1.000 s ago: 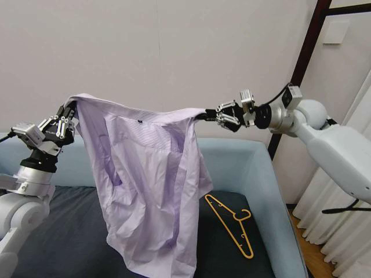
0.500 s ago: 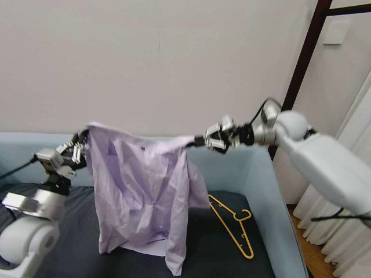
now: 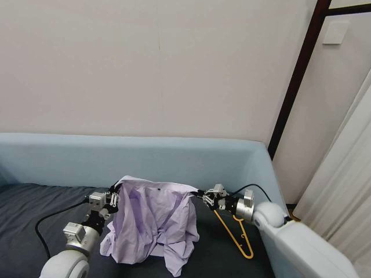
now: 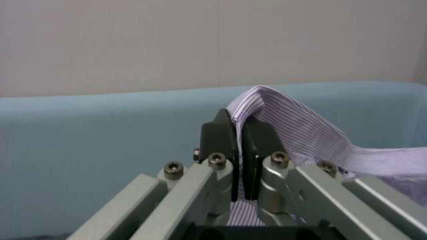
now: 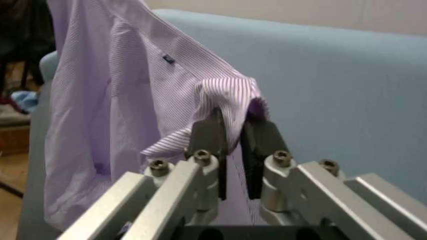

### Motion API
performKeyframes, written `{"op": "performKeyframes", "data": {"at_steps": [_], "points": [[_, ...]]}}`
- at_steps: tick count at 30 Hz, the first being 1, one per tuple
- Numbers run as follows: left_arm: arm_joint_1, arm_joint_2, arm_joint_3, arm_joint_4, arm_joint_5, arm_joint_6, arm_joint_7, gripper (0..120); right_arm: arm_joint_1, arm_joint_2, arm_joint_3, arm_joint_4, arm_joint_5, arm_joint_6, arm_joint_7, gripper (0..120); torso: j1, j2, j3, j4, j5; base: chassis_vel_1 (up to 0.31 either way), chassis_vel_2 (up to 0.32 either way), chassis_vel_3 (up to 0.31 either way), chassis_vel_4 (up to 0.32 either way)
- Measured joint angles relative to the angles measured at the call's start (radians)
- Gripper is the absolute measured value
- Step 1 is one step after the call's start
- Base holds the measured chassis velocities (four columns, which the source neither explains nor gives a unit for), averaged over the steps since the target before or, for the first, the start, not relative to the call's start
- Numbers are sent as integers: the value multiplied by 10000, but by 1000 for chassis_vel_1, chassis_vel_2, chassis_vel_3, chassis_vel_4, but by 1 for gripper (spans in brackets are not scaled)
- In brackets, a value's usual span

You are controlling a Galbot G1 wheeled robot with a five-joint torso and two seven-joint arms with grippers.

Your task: Pick up the clothes from the sofa and hang them on the clothes hanger.

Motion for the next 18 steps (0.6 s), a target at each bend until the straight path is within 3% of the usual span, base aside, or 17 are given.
{"op": "performKeyframes", "data": {"at_steps": [5, 9, 10, 13, 18], "points": [[-145, -114, 66, 107, 119, -51, 8, 0, -754, -153, 458, 193, 208, -731, 884, 29, 0, 0, 0, -4, 1, 0, 0, 0, 0], [-180, -179, 65, 123, 209, -111, 23, 0, -1735, -280, 1020, 384, 406, -2389, 3375, 47, 0, 0, 0, -5, 2, 0, 0, 0, 0], [-180, -179, 65, 123, 209, -111, 23, 0, -1735, -280, 1020, 384, 406, -2389, 3375, 47, 0, 0, 0, -5, 2, 0, 0, 0, 0], [-187, -195, 4, 102, 216, -144, 27, 0, -1968, -131, 1179, 247, 370, -3271, 5053, 62, 0, 0, 0, -1, 2, 0, 0, 0, 0], [-163, -180, -84, 14, 211, -181, 30, 0, -2020, 89, 1265, -198, -90, -3963, 5844, 77, 0, 0, 0, -2, 2, 0, 0, 0, 0]]}}
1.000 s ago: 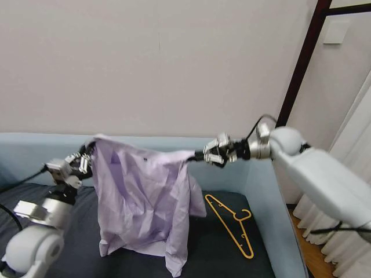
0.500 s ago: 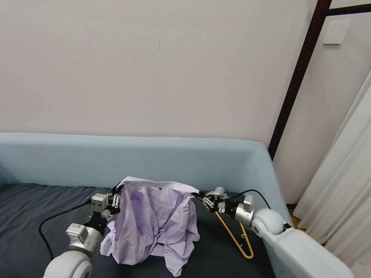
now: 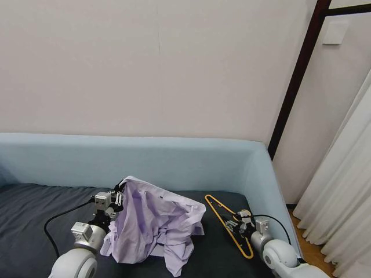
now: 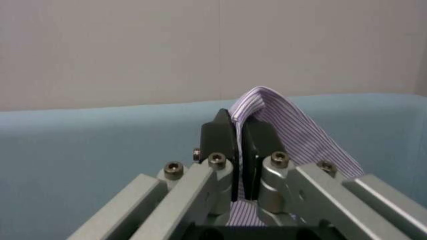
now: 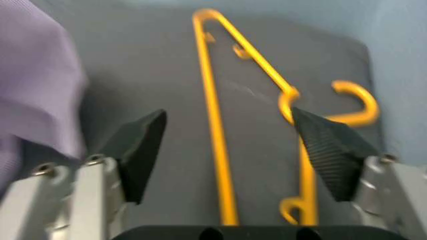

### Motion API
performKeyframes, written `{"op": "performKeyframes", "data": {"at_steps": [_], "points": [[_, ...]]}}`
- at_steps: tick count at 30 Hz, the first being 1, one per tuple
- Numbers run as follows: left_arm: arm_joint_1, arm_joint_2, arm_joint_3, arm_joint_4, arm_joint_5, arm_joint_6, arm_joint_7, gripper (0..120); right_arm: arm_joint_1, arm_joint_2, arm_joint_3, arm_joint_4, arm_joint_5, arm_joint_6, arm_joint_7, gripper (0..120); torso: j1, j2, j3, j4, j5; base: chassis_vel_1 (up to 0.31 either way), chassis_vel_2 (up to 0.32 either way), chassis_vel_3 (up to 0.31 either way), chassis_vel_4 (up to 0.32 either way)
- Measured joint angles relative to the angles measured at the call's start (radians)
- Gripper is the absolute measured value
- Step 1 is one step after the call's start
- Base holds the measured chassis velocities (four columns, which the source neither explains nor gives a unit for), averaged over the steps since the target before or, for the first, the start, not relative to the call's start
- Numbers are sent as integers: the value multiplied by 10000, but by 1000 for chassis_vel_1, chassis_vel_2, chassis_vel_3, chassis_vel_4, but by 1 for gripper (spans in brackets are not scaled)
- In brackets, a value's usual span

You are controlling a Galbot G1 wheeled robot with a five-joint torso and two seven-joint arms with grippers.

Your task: Pick up the clothes from the sofa and hang them on the clothes hanger.

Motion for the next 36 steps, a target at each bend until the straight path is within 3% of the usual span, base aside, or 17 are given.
{"op": "performKeyframes", "data": {"at_steps": [6, 19, 27, 36], "points": [[75, 15, -107, -57, -5, -44, 5, 0, 132, 406, 188, -1105, -1239, -194, -57, 98, 0, -1, 1, 0, 0, 0, 0, 0, 0], [192, -4, -253, -251, -9, -101, 1, 0, 962, 1079, 546, -2742, -973, -153, -573, 98, 1, -1, 1, 0, -2, 0, 0, 0, 0], [265, 17, -375, -408, -21, -100, -47, 0, 1621, 1699, 1064, -4523, -1720, -171, -945, 66, 2, -1, 2, -2, 0, 0, 0, 0, 0], [270, -94, -366, -412, -18, -100, -58, 0, 1610, 1760, 1160, -4776, -1802, -90, -1059, 37, 2, -1, 1, -1, -1, 0, 0, 0, 0]]}}
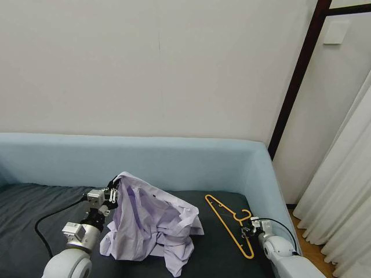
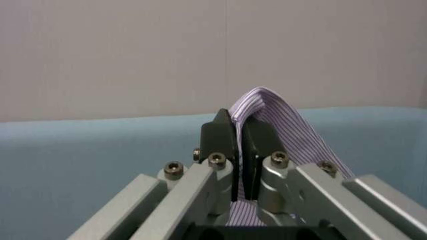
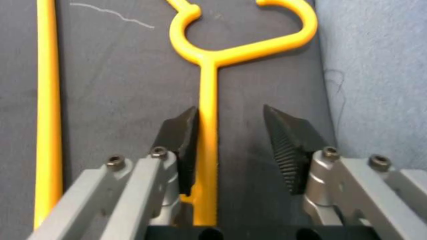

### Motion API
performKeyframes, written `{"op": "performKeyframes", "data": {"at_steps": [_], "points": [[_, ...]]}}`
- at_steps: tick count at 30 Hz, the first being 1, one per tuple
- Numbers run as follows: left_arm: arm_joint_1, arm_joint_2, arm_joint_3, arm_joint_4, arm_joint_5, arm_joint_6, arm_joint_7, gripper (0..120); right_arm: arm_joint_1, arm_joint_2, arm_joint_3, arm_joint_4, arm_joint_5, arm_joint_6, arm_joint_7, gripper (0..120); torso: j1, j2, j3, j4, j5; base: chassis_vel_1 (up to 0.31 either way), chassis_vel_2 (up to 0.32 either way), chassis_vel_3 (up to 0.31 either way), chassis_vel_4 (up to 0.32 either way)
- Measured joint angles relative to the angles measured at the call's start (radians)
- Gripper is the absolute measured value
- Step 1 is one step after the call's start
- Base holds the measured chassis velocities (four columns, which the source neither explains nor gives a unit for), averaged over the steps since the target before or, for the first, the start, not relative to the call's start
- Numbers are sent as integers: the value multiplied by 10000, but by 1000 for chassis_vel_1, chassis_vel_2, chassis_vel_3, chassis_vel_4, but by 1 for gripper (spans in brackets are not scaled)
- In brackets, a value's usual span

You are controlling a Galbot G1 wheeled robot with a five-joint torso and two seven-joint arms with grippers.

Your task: Pick up the clothes from the sofa and hang them on the clothes hanger.

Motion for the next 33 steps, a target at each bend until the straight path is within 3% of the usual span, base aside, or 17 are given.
{"op": "performKeyframes", "data": {"at_steps": [10, 12, 18, 23, 26, 31, 32, 33], "points": [[49, 25, -69, -67, 7, 4, -16, 0, -109, 56, 43, -7, -169, -18, -3, 34, 0, 0, -1, 1, -1, 0, 0, 0, 0], [55, 35, -96, -83, 2, 4, -28, 0, -140, 58, 43, 46, -191, -84, -8, 23, 0, 0, -1, 3, 1, 0, 0, 0, 0], [53, 13, -108, -86, -2, 8, -41, 0, -201, -47, 31, 224, -126, -125, -4, 5, 0, 0, 0, 2, 2, 0, 0, 0, 0], [20, 3, -97, -73, -6, 9, -44, 0, -290, -280, 21, 678, 206, 146, 179, 5, -1, 0, 1, -5, 3, 0, 0, 0, 0], [-22, -1, -70, -38, -30, 9, -44, 0, -465, -617, 71, 1691, 271, 708, 501, 5, 0, 0, 0, -3, 1, 0, 0, 0, 0], [-60, -52, 24, -2, -46, 6, -26, 0, -1455, -1795, 351, 5436, -146, 1933, 1515, 5, 0, -1, 0, 1, 0, 0, 0, 0, 0], [-60, -52, 24, -2, -46, 6, -26, 0, -1455, -1795, 351, 5436, -146, 1933, 1515, 5, 0, -1, 0, 1, 0, 0, 0, 0, 0], [-62, -59, 27, -4, -48, 3, -13, 0, -1794, -2095, 417, 6329, -273, 2180, 1583, 5, 0, 0, 0, 0, 1, 0, 0, 0, 0]]}}
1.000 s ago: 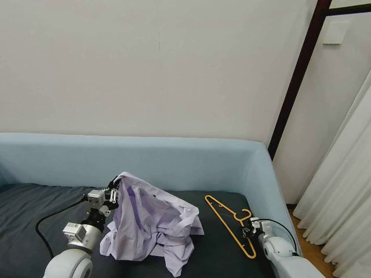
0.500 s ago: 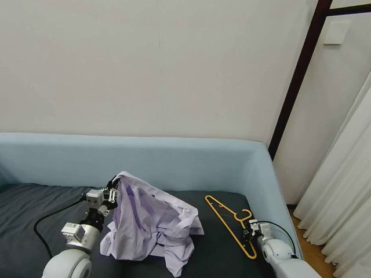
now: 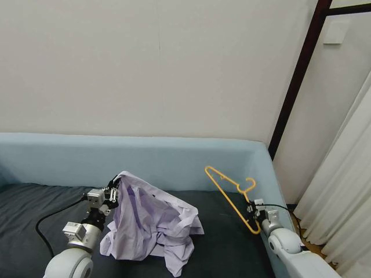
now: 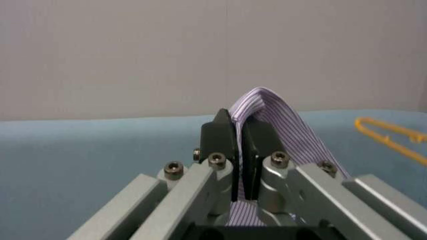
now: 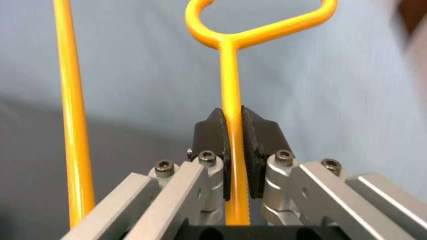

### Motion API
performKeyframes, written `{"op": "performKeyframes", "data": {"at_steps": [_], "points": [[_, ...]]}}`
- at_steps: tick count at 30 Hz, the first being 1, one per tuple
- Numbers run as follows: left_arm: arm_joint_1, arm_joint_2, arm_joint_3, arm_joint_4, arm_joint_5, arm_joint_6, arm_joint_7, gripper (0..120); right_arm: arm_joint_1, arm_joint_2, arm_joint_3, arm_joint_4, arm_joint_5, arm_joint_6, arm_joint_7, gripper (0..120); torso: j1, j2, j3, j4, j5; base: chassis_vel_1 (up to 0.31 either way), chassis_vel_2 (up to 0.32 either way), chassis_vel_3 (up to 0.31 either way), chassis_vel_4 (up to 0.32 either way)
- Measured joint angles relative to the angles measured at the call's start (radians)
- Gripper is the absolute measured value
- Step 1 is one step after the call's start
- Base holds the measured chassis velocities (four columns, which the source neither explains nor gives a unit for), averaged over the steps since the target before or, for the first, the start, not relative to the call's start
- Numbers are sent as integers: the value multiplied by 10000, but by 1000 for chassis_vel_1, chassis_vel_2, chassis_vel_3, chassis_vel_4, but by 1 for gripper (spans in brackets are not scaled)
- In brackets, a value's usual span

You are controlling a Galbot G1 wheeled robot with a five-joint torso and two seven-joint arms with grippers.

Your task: Pick up the clothes from the sofa and hang them on the clothes hanger.

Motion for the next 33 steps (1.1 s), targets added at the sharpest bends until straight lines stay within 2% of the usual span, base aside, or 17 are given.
{"op": "performKeyframes", "data": {"at_steps": [3, 4, 9, 10, 12, 17, 21, 28, 33], "points": [[19, 35, -67, -46, -39, -2, 7, 0, -1042, -779, 114, 1798, -1476, 1127, 23, 5, -1, 0, -1, -2, -4, 0, 0, 0, 0], [19, 35, -67, -46, -39, -2, 7, 0, -1042, -779, 114, 1798, -1476, 1127, 23, 5, -1, 0, -1, -2, -4, 0, 0, 0, 0], [106, 156, -255, -166, -151, 8, 10, 0, -2575, -1324, 114, 2859, -5305, 3316, 6, 5, -2, 0, -2, 2, 1, 0, 0, 0, 0], [106, 156, -255, -166, -151, 8, 10, 0, -2575, -1324, 114, 2859, -5305, 3316, 6, 5, -2, 0, -2, 2, 1, 0, 0, 0, 0], [106, 173, -271, -169, -168, 17, 10, 0, -3034, -1330, 45, 2977, -6433, 3822, 145, 5, -2, 0, -1, 1, 2, 0, 0, 0, 0], [115, 176, -278, -207, -176, 23, 9, 0, -3422, -1152, -290, 3214, -8636, 3942, 702, 5, -2, 0, -1, -1, -1, 0, 0, 0, 0], [192, 108, -286, -359, -177, 24, 10, 0, -2928, -835, -942, 3264, -9967, 3814, 1075, 5, -2, 0, 0, 2, 0, 0, 0, 0, 0], [273, -64, -320, -496, -112, 56, 11, 0, -1650, -573, -2125, 2774, -10142, 3138, 1499, 5, -2, 0, 0, 2, -2, 0, 0, 0, 0], [407, 0, -431, -613, -98, 71, 13, 0, -997, -471, -2406, 2187, -9893, 2995, 1602, 5, 0, 0, 1, 2, -1, 0, 0, 0, 0]]}}
